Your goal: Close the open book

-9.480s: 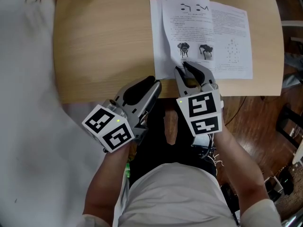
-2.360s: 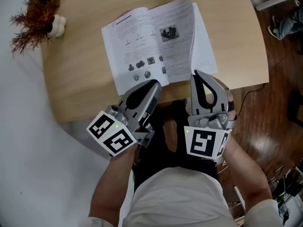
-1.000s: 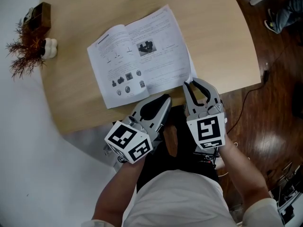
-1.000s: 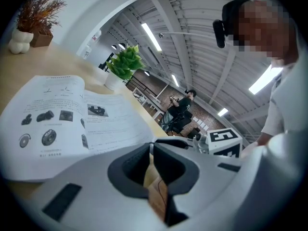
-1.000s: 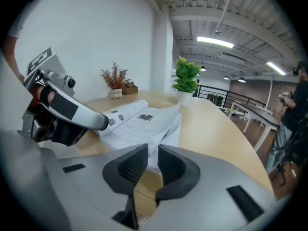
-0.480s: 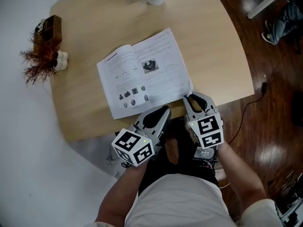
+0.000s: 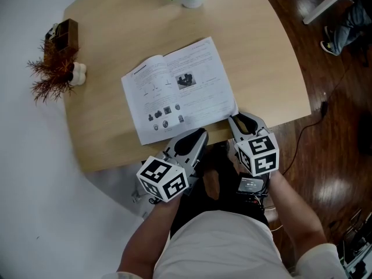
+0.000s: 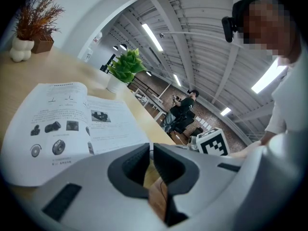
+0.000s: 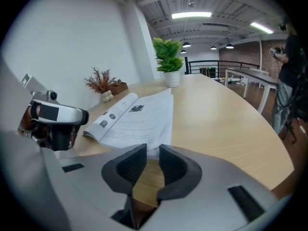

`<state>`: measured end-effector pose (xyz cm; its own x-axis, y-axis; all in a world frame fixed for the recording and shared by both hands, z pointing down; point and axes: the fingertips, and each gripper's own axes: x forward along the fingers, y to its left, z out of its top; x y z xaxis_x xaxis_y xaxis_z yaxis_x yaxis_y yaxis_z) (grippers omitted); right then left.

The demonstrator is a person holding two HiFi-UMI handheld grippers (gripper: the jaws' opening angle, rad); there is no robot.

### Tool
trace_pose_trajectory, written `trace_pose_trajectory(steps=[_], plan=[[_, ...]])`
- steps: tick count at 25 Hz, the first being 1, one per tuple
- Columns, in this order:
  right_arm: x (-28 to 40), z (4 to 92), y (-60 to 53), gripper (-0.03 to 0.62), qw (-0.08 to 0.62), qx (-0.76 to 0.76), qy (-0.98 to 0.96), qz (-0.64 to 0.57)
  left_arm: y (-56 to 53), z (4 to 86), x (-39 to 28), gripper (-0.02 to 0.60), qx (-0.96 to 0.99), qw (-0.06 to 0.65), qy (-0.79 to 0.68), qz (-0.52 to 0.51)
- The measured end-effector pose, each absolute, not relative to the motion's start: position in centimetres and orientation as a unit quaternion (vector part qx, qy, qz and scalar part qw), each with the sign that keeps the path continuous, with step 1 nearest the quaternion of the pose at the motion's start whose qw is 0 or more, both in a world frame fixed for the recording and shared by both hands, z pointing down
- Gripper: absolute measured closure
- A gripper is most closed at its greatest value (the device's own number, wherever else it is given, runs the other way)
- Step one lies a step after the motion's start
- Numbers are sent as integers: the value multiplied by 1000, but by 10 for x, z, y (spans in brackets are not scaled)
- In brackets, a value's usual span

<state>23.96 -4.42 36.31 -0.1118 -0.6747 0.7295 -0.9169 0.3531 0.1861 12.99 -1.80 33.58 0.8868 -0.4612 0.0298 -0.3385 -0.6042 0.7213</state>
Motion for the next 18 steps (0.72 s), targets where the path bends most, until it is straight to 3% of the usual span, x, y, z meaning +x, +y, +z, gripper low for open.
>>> trace_pose_trajectory(steps=[18], plan=[[278,363,-43,534,403,593,-674,180,-16,333,123,581,890,387,-227,-80]])
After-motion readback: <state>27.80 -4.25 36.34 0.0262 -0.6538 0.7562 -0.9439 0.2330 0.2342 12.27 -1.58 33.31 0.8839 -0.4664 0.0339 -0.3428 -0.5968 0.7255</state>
